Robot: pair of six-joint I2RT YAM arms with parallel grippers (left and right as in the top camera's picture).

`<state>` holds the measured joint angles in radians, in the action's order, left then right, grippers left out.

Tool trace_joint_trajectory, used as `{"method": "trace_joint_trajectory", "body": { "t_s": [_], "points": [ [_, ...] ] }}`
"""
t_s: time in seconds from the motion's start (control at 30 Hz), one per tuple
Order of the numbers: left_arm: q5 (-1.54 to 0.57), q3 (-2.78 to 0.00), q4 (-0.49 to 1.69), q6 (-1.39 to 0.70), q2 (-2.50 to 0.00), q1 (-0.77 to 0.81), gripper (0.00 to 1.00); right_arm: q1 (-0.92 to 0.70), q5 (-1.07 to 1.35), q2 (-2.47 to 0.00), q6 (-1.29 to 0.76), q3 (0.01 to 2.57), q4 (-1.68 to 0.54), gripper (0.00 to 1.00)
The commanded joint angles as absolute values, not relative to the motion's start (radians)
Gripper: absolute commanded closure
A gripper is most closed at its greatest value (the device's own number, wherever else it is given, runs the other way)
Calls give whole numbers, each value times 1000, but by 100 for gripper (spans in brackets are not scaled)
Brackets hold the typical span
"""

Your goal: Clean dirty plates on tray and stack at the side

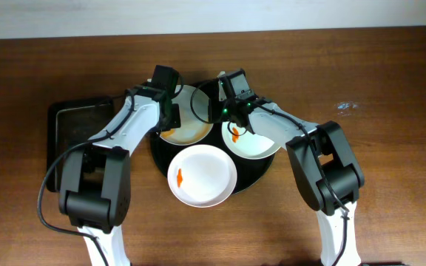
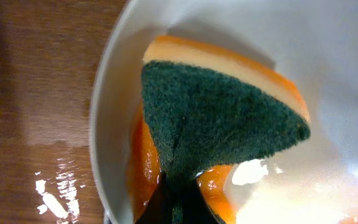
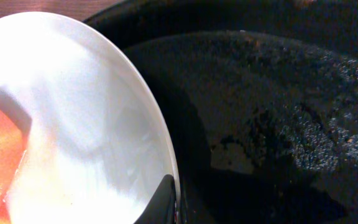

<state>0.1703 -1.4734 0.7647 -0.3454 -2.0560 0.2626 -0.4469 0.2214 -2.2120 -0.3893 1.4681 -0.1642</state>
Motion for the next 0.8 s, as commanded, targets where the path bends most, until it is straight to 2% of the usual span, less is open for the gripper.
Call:
{"method": "trace_joint_trajectory", "body": {
  "t_s": [0.0,0.1,0.3,0.5,0.77],
  "points": [
    [366,-1496,831,-379,-2126,233,100,-451,197,-2234,-384,1472,-187,96],
    [365,-1562,888,-435,-2126,233,100,-451,197,-2234,-384,1472,-191,96],
    [212,-1670,964,-444,-2126,233,100,-451,187,-2226,-371,1474,-210,96],
    [107,-1673,953,-440,-2126,233,100,-450,-43,-2180,-281,1644,-520,96],
    [67,-1686,937,-427,-2125,233,98,-451,-197,-2178,-187,1914,-844,96]
  ]
}}
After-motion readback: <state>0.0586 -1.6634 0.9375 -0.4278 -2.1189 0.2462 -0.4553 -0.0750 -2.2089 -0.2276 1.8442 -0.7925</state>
